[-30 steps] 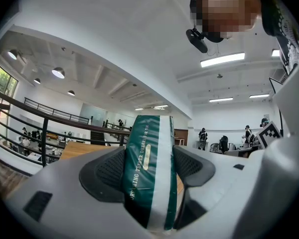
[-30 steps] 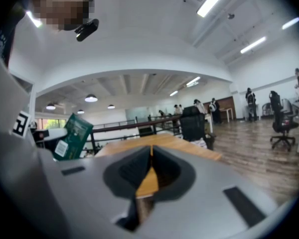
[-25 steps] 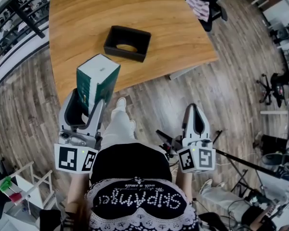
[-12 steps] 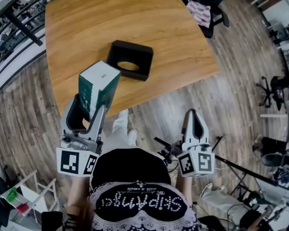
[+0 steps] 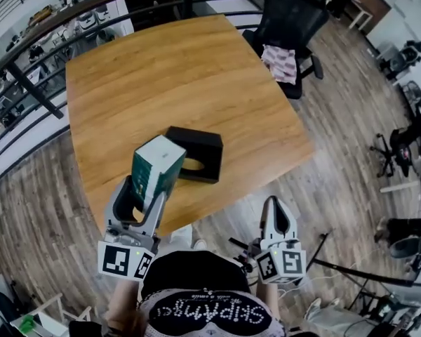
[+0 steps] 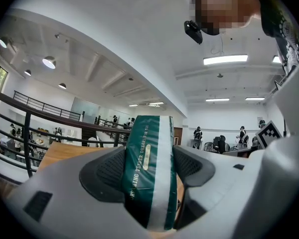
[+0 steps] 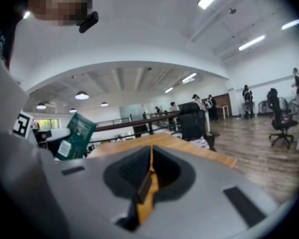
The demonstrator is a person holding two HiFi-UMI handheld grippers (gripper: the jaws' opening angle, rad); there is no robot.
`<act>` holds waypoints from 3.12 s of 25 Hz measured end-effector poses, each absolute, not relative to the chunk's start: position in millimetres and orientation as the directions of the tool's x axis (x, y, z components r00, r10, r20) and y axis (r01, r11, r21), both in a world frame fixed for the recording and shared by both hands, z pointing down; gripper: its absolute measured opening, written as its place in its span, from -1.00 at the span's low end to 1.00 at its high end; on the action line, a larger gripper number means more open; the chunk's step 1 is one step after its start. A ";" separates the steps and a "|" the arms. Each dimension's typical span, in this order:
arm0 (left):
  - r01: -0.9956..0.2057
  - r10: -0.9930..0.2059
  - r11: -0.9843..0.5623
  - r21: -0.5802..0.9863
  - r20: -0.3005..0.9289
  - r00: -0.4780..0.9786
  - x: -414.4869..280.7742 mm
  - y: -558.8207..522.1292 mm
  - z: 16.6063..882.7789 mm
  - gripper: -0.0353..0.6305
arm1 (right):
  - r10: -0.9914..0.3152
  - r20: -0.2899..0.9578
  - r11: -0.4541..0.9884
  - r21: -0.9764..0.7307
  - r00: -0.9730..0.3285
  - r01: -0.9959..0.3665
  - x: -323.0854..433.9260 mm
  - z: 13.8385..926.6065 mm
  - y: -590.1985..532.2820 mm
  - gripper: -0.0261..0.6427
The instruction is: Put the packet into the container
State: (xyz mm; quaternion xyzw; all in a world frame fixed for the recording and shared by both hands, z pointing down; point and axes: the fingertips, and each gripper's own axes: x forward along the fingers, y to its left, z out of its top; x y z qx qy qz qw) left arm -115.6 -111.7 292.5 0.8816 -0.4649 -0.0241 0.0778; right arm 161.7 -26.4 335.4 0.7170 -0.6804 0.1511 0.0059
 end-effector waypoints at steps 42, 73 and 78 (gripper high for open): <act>-0.856 -0.858 -0.514 0.059 -0.004 0.514 -128.3 -178.0 261.1 0.09 | -0.979 0.179 0.052 -0.228 -0.095 -0.972 164.4 326.1 -126.0 -0.82; -0.743 -0.749 -0.660 -0.108 0.030 0.662 -108.5 -191.7 248.9 0.09 | -0.983 0.183 -0.026 -0.229 -0.016 -0.973 172.8 320.4 -96.5 -0.82; -0.695 -0.705 -0.708 -0.125 0.066 0.706 -94.8 -201.0 261.7 0.09 | -0.984 0.179 -0.052 -0.218 0.013 -0.975 179.0 314.0 -94.0 -0.82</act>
